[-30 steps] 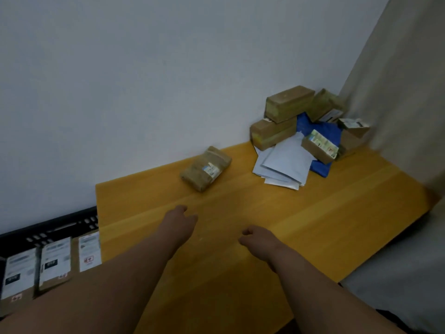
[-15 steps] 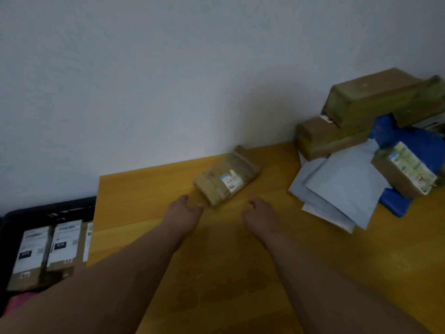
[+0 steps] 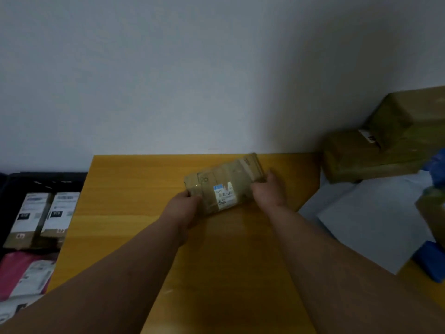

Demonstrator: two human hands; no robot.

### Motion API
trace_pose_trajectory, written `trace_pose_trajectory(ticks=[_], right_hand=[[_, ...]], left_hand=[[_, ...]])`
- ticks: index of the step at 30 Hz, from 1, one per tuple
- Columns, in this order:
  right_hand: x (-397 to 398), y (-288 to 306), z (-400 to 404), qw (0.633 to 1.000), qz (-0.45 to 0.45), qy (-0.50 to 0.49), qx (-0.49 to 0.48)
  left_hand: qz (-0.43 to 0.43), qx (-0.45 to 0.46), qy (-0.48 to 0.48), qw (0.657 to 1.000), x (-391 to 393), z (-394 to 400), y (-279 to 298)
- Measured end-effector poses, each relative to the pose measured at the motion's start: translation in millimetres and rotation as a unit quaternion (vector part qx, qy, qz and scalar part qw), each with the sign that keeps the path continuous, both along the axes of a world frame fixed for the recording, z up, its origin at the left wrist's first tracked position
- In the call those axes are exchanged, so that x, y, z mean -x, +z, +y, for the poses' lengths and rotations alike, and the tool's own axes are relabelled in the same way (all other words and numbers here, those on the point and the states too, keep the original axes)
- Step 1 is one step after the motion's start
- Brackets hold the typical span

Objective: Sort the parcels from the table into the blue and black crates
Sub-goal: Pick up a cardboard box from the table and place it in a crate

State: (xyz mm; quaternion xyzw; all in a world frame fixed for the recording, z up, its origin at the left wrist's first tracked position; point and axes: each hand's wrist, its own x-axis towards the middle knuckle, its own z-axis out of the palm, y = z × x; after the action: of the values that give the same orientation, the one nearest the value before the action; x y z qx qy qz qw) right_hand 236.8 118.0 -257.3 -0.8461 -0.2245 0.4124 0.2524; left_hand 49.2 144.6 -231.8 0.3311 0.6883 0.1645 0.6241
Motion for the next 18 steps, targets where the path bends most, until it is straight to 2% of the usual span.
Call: trace_pose_trajectory(ticks=[3, 7, 10, 14, 16, 18], right_hand=[[2.6, 0.8, -13.5, 0.999, -0.006, 0.008, 0.053], [13.8, 7.3, -41.7, 0.995, 0.092, -0.049, -0.004], [22.0, 18.0, -61.3, 0.986, 0.138, -0.092, -0.026], [36.3, 40.3, -87.9, 0.973, 0.169, -0.141, -0.075], [47.5, 53.1, -104.7, 0.946, 0.227, -0.198, -0.115], [63.2, 65.0, -120.5, 0.898, 0.317, -0.262, -0.156]], left_hand=[[0.024, -0.016, 0.031, 0.999, 10.1, -3.1, 1.4], [0.026, 0.001, 0.066, 0.997, 29.4, -10.8, 6.5], [0.002, 0.016, 0.055, 0.998, 43.1, -20.3, 16.8], [-0.051, -0.033, 0.056, 0.997, 65.5, -36.0, 36.1], [-0.067, -0.041, 0.096, 0.992, 81.6, -46.5, 51.2], [-0.131, -0.033, 0.126, 0.983, 99.9, -60.1, 66.2]])
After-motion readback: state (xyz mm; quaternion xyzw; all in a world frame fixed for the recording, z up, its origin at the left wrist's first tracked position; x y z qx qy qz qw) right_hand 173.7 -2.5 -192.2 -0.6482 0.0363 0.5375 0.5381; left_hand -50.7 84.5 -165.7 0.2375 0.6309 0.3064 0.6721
